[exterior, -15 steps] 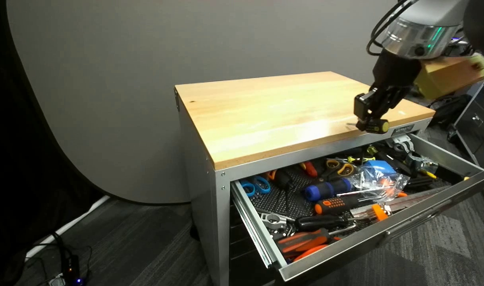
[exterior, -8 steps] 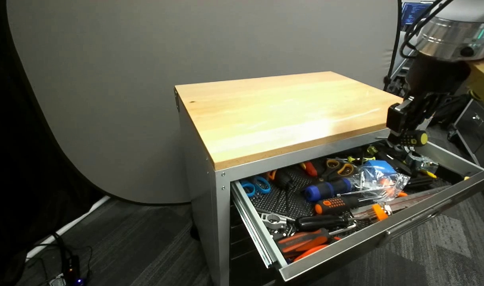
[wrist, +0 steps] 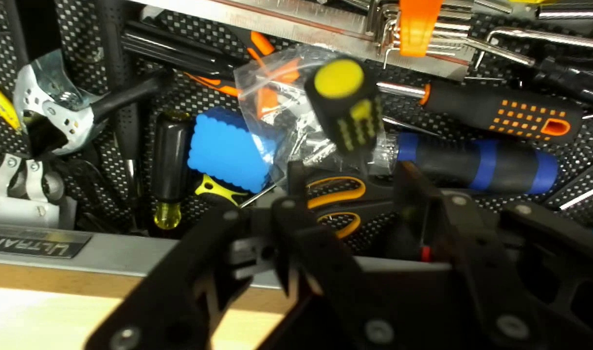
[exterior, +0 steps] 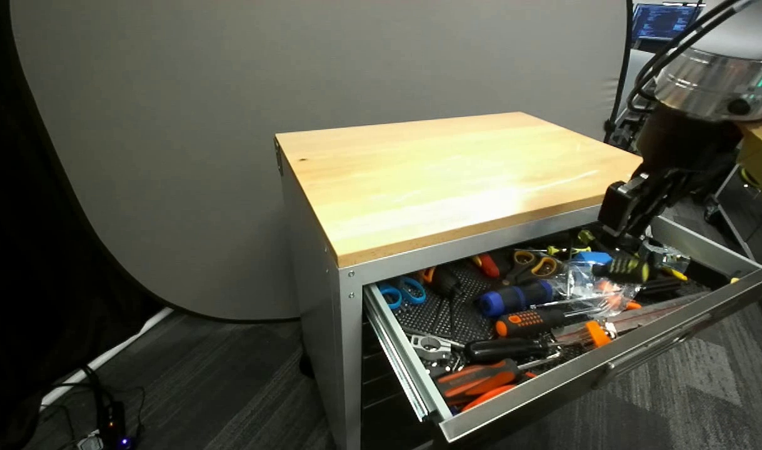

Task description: Put the screwdriver in the drawer then close the drawer

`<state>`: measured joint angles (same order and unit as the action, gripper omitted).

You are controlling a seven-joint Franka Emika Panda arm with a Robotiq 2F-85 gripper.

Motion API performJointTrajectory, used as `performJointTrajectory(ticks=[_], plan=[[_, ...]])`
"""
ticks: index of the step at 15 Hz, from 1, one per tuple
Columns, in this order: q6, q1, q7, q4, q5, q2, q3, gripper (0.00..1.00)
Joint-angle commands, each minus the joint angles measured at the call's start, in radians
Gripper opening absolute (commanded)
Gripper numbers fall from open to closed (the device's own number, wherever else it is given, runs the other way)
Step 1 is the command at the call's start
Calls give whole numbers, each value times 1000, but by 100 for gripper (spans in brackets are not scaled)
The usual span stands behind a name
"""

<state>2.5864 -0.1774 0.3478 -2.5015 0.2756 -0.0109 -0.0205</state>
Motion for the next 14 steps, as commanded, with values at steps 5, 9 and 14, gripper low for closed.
performJointTrajectory(ticks=[5, 9, 14], plan=[[-17, 61, -78, -43, -22, 42, -15, 100], [-191, 117, -118, -74, 12, 75, 12, 100], [-320, 172, -146, -112, -2, 101, 31, 100]])
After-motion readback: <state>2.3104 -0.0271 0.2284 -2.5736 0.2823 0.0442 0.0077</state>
